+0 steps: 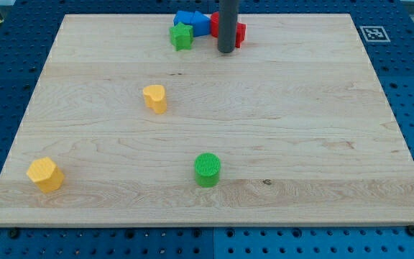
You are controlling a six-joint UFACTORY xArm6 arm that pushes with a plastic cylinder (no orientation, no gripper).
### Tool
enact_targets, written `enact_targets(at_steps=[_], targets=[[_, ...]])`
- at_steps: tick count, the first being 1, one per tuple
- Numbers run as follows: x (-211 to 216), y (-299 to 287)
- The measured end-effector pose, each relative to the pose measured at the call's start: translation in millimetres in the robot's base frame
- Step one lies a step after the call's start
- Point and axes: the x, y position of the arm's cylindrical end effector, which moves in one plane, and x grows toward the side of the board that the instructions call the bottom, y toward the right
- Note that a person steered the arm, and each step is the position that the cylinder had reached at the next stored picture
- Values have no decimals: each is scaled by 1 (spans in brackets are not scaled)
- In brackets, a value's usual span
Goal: Move yellow heart towards the group of blocks
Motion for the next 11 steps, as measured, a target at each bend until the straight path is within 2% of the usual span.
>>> enact_targets(at_steps=[1,3,4,5,6,7,11], targets=[[15,6],[132,19],[174,-17],[191,-51],[183,-105],[170,-133],[141,-116]])
